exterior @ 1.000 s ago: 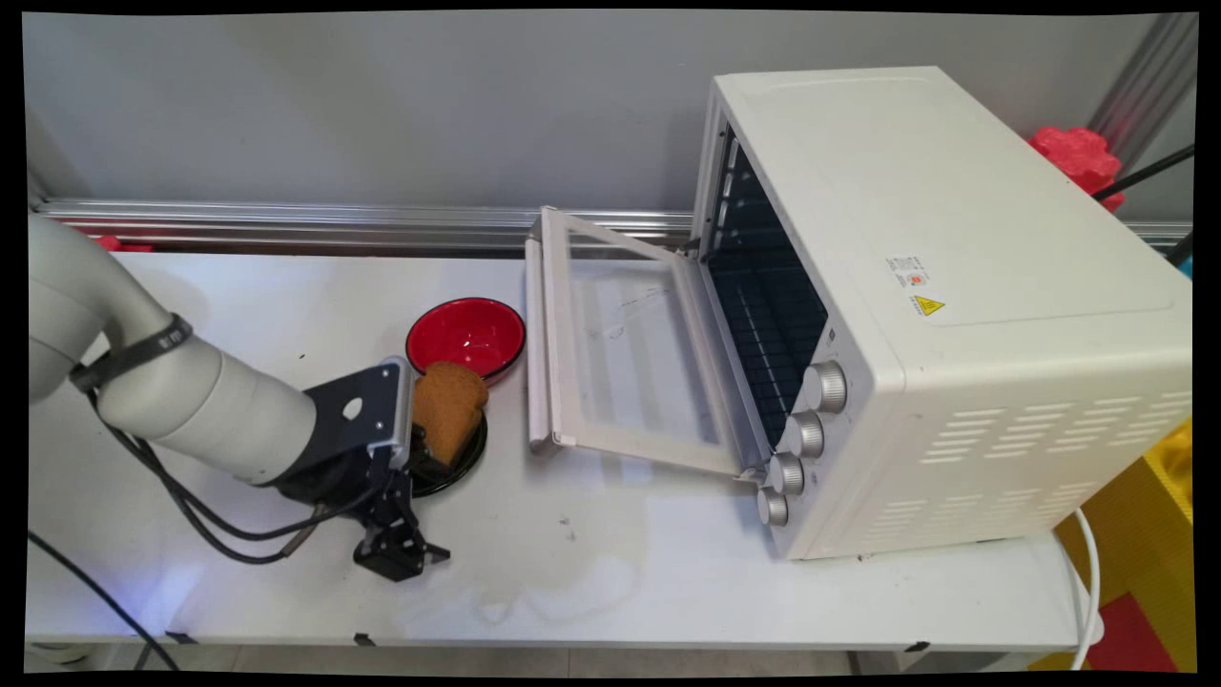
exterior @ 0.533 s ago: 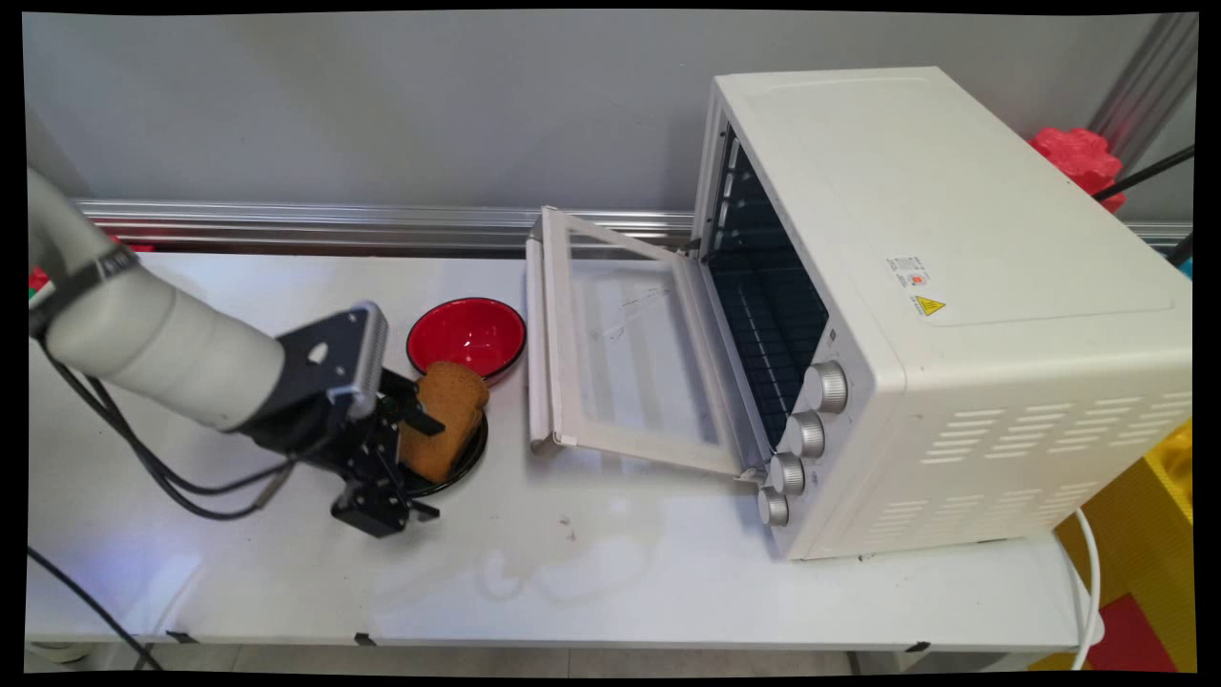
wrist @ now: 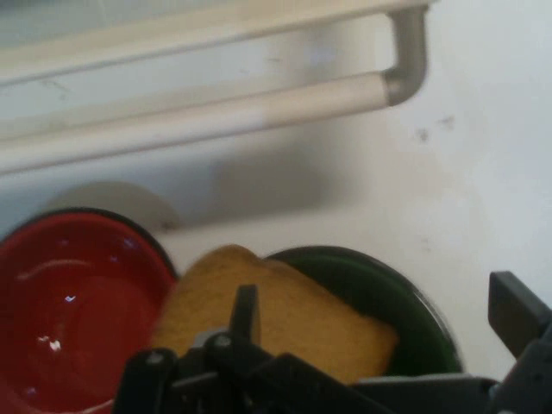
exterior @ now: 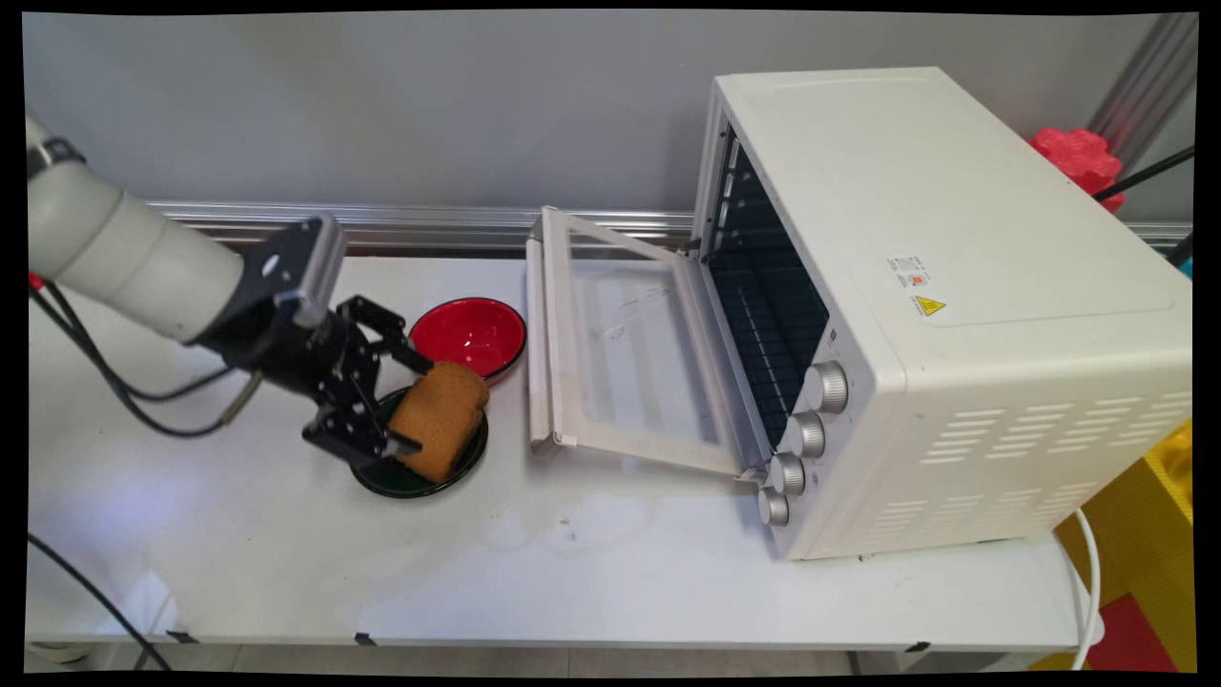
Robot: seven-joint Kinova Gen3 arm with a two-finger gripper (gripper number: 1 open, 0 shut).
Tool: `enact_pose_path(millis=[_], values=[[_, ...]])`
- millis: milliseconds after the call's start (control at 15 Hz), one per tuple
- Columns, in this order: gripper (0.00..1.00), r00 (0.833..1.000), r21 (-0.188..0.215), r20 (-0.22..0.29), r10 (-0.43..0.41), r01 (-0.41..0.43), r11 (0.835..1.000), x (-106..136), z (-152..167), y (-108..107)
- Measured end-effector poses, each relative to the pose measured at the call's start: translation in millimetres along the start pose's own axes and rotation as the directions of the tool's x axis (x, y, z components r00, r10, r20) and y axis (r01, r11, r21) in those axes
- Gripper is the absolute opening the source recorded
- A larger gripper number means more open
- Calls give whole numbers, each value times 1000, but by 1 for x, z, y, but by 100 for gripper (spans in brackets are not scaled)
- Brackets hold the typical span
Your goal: Close the oven
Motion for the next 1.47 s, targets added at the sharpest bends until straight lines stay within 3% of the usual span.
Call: enact_pose_path(millis=[600,1067,1467], values=[[100,997,-7,-57,-45,44,999,-22,-9,-78],[100,983,-69,-101,-152,145,987,-37,7,-127],[100,972,-121,-129,-195,179,976,-45,20,-152]])
